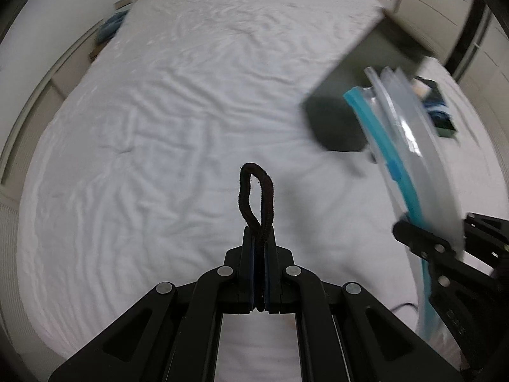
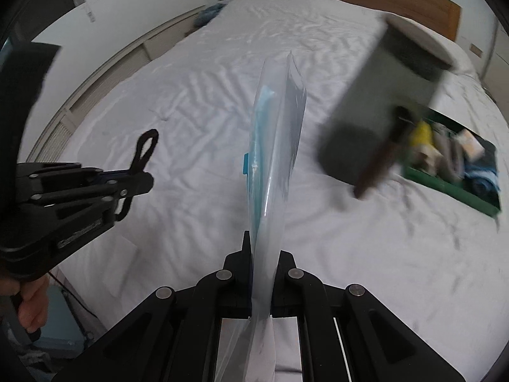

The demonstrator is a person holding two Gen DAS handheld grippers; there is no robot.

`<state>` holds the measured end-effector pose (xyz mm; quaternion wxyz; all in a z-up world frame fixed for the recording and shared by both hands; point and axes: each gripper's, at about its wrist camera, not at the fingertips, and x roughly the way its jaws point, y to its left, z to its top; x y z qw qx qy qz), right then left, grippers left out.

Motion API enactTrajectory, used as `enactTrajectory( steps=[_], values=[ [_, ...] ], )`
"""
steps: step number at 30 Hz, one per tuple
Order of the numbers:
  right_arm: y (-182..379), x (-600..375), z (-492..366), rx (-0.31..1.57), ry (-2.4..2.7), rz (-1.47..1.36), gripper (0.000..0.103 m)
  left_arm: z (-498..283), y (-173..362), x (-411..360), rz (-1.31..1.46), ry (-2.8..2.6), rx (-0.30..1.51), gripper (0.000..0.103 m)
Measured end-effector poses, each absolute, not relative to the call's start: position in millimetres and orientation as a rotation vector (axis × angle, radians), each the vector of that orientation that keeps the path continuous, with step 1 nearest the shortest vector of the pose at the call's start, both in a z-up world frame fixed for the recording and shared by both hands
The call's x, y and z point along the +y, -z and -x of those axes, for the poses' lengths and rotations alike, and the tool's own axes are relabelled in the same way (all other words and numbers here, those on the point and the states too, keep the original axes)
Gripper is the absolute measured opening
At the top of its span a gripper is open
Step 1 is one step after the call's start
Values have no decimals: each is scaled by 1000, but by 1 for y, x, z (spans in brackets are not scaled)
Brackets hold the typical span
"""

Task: Organize soft objects
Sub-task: 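Carry the hair tie and zip bag over the green tray with both grippers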

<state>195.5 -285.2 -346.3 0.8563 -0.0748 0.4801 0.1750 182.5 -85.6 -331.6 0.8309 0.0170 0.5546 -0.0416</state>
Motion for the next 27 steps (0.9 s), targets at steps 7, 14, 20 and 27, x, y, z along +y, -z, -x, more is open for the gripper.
enactTrajectory(
  steps=[7,14,20,27],
  values=[
    [330,-384,-189,1040,-238,133,5,-182,307,-180,-18,251,1175,3],
    [310,-484,-209,1019,-93,115,5,-215,287,-268,47,376,1150,3],
    [300,-534,-245,980,-34,98,5,-266,275,-328,59,393,1086,3],
    [303,-573,-302,953,-12,97,5,-351,297,-366,76,311,1031,3]
  ],
)
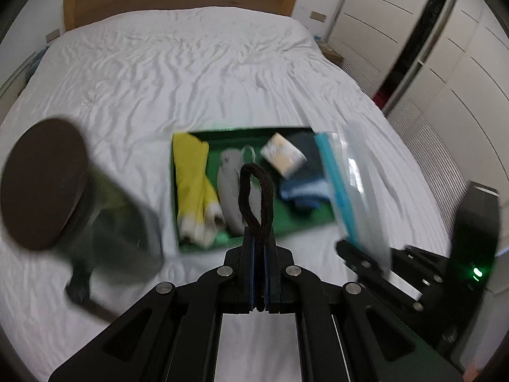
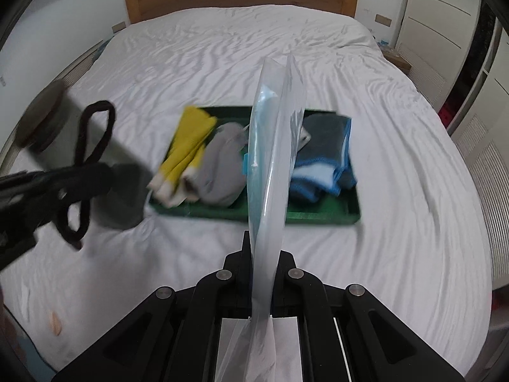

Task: Organize soft objects
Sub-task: 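Carry the hair tie and zip bag over the green tray with both grippers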

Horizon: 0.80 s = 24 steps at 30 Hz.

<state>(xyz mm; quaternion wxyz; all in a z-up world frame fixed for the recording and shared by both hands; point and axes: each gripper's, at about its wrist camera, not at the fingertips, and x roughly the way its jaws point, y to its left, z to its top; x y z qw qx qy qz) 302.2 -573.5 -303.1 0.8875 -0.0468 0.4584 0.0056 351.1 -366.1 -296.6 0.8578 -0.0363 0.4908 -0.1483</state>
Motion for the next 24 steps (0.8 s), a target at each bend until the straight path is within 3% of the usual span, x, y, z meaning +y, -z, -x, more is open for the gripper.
enactTrajectory(
  steps=[9,24],
  values=[
    [350,-593,-410,940,12,121,5,-431,341,-391,100,192,1029,3],
    [407,-590,-491,1004,89,142,5,-494,399,-403,36,67,1091,3]
  ],
)
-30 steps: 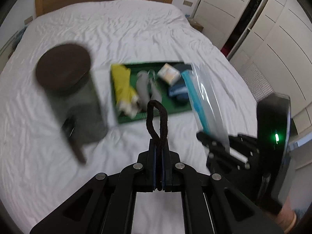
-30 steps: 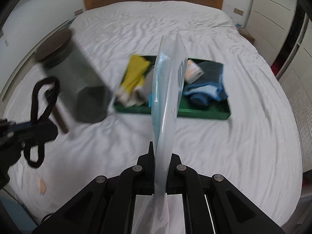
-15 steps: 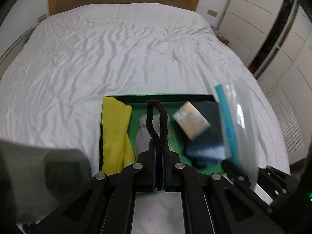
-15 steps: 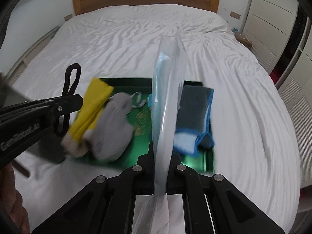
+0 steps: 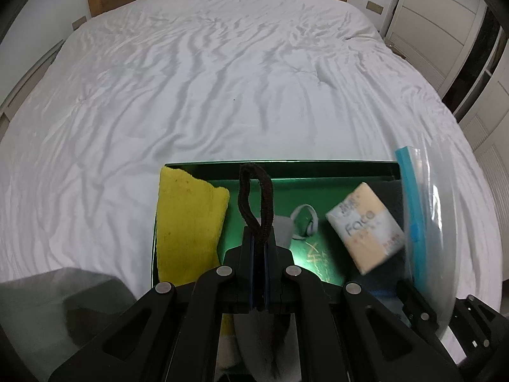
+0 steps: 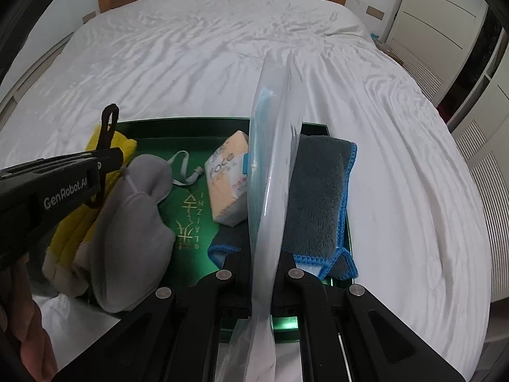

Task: Organize soft objects

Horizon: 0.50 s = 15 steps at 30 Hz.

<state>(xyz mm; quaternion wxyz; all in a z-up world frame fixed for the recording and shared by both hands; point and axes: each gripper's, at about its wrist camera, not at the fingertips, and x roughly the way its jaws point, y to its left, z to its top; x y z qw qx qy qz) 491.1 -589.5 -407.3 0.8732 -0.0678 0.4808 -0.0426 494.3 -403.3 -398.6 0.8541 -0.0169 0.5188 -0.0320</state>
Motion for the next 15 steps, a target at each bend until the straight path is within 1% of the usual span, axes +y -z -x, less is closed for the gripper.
enactTrajectory(
  steps=[15],
  values=[
    [421,-598,-508,1016,107,141,5,-504,416,-408,-30,25,1088,3]
  ],
)
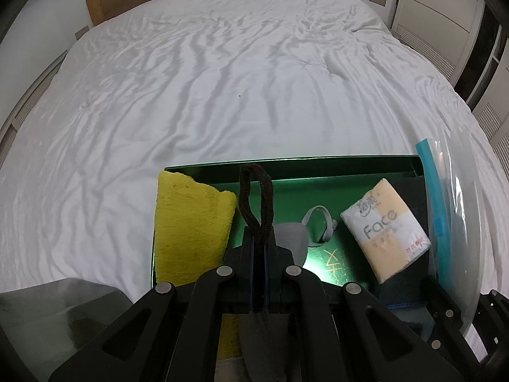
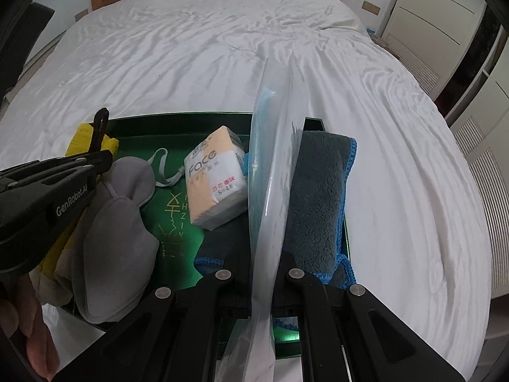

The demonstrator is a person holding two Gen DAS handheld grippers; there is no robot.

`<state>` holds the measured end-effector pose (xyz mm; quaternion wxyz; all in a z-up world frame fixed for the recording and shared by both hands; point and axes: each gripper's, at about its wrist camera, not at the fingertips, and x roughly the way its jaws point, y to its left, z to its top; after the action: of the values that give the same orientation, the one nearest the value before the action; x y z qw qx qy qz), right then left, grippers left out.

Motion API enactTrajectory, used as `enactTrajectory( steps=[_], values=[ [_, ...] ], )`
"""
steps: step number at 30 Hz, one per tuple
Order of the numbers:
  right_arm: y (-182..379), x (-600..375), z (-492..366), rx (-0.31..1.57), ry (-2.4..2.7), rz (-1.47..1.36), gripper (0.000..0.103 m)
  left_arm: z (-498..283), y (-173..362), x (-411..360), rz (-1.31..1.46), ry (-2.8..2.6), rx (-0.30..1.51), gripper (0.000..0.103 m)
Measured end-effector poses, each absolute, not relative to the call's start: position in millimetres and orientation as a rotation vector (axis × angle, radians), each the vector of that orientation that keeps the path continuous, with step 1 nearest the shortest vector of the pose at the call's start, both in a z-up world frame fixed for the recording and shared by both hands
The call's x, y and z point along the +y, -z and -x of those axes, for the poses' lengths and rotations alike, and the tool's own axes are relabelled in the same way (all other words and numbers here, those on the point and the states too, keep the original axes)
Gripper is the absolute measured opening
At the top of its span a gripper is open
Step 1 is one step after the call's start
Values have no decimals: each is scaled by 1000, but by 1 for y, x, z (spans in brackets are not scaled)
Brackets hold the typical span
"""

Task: Organize soft objects

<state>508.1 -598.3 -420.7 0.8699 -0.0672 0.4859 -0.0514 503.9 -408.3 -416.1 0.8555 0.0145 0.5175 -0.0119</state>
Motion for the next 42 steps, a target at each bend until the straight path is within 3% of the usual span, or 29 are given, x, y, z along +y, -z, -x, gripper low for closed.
enactTrajectory(
  steps=[26,31,32,34,37,42],
  values=[
    [423,-599,-514,1014,116,142,11,-505,418,-409,-48,31,1087,3],
    [420,-598,-512,1008,101,130,28,-505,418,-409,-44,31,1089,7],
    [418,-598,-511,1006,98,128,31,-504,417,-408,-40,30,1088,10],
    [416,-597,-508,1000,94,124,37,-504,416,-406,-25,31,1088,30],
    [411,-598,-504,993,89,120,47,-503,412,-403,-9,46,1088,33],
    [403,-599,-500,984,87,108,56,-501,405,-402,-18,49,1075,39]
  ],
)
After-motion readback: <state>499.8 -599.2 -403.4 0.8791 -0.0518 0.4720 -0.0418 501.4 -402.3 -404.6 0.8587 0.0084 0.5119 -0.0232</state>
